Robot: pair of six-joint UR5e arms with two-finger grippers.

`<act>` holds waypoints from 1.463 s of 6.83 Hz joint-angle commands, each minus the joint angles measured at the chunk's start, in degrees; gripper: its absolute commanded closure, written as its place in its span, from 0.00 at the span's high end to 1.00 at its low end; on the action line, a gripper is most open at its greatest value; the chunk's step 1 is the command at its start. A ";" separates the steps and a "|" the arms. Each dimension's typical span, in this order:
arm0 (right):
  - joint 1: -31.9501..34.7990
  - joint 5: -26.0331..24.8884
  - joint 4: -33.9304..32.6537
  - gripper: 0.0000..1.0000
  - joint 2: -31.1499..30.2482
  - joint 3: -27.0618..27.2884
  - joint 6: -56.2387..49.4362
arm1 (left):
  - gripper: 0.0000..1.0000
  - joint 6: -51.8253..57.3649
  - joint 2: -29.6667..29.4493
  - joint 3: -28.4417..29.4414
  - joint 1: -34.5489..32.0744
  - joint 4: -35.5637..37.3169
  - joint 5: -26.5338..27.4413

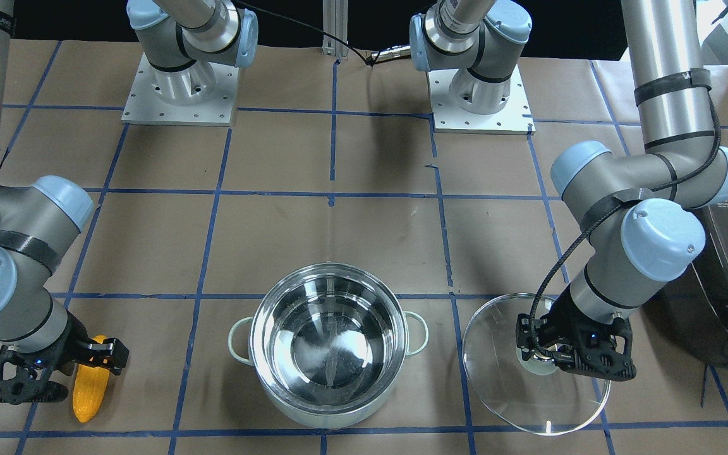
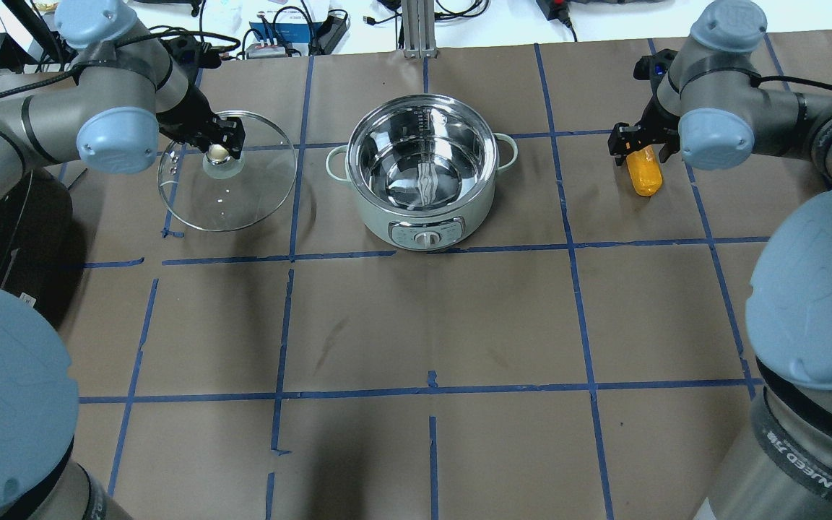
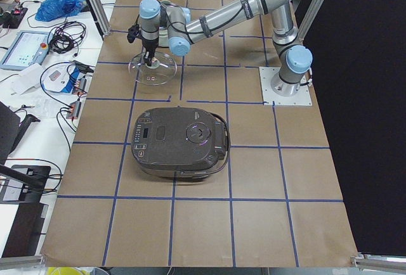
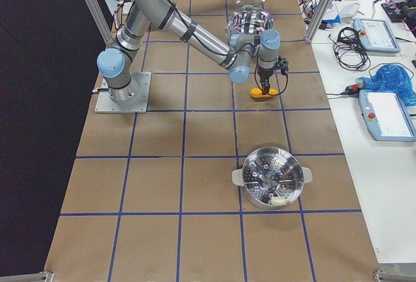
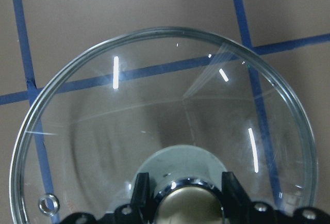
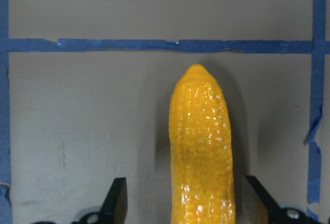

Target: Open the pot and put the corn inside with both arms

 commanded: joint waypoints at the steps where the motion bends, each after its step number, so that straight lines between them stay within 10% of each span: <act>1: -0.50 0.02 -1.67 0.41 1.32 0.29 -0.54 | 0.14 0.23 -1.76 -1.13 0.46 1.44 0.15; 2: -0.50 0.02 -1.23 0.15 1.23 0.03 -0.54 | 0.30 0.05 -2.03 -1.13 0.46 1.26 0.06; 3: -0.50 -0.06 -0.53 0.06 0.79 -0.41 -0.46 | 0.99 -0.38 -2.04 -1.13 0.46 1.26 0.15; 7: 15.32 0.56 18.69 0.05 -9.57 -12.94 8.99 | 1.00 -1.34 2.59 0.96 0.28 -8.86 0.33; 10: 29.96 0.73 11.66 0.05 -2.50 -14.91 27.22 | 1.00 -4.76 14.36 4.31 -1.64 -28.47 3.72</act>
